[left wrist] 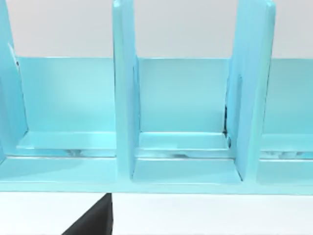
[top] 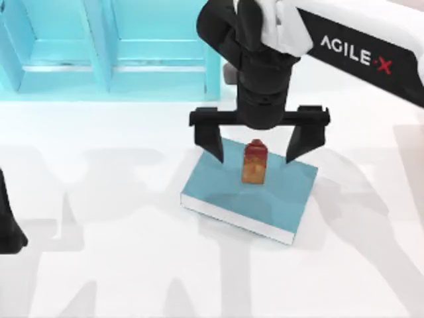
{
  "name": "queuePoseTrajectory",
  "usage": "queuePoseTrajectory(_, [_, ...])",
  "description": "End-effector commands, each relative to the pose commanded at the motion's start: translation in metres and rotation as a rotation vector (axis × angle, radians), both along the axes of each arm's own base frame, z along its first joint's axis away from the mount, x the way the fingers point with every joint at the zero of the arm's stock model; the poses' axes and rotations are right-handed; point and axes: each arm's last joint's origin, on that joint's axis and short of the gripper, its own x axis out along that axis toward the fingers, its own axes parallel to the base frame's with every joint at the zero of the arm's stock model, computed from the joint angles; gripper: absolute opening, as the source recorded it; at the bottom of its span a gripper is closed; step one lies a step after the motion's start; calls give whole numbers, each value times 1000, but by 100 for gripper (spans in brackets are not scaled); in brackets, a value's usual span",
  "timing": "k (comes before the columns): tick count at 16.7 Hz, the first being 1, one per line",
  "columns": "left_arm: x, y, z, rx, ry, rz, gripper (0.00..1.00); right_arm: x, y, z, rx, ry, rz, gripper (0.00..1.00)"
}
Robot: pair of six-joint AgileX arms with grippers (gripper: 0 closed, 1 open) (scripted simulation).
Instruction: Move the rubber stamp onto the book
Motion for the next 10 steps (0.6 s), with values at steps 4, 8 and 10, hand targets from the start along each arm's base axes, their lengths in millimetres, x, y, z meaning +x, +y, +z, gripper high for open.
queuePoseTrajectory(4, [0, 0, 0, 0, 0, 0, 100, 0, 1, 9, -1, 3, 0, 100])
queuePoseTrajectory(8, [0, 0, 0, 0, 0, 0, 100, 0, 1, 21, -1, 4, 0, 100])
queuePoseTrajectory(10, [0, 0, 0, 0, 0, 0, 100, 0, 0, 29, 0, 0, 0, 100])
